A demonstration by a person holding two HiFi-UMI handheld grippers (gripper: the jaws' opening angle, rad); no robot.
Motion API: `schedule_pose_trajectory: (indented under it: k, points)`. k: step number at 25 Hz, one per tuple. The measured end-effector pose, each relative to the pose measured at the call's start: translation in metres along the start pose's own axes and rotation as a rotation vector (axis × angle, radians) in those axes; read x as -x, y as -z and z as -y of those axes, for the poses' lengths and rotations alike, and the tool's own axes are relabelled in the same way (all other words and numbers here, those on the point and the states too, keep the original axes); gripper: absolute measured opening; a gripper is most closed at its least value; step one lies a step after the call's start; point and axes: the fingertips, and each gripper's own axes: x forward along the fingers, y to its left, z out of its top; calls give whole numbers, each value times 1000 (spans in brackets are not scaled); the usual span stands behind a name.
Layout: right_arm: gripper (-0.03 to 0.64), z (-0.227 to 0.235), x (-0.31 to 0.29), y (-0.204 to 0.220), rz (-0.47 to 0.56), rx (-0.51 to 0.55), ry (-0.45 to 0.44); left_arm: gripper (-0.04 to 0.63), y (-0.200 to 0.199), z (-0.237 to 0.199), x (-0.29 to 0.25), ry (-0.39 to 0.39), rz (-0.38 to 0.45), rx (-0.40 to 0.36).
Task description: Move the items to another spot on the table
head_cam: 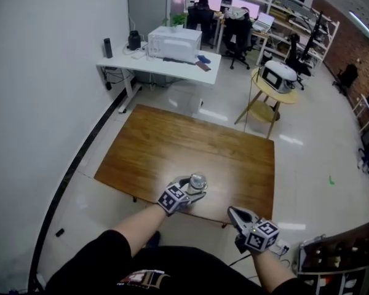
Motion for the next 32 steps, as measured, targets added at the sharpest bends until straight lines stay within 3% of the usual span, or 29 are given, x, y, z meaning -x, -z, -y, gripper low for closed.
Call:
schedule_pose_trajectory:
  k: [5, 11, 19, 22, 25, 28, 32]
  points:
    - [-9, -24, 27, 29, -27, -18, 24, 348, 46, 29, 10, 33, -20, 16]
    - [-9, -31, 43, 45, 5, -56, 141, 348, 92, 31, 17, 83, -58, -29]
    - [-9, -53, 45, 60, -3, -89, 180, 350, 102, 24, 18, 131, -44, -58]
    - [-9, -60, 47, 58, 1, -77, 177, 351, 104, 14, 15, 72, -55, -20]
    - [-9, -58, 51, 59, -2, -65, 185, 357, 124, 8, 9, 20, -166, 5]
    - [-9, -60, 51, 58, -2, -67, 176, 424, 139, 10, 17, 40, -218, 41]
    - [-9, -63, 43, 58, 19, -80, 133, 430, 148, 12, 61, 101, -174, 146]
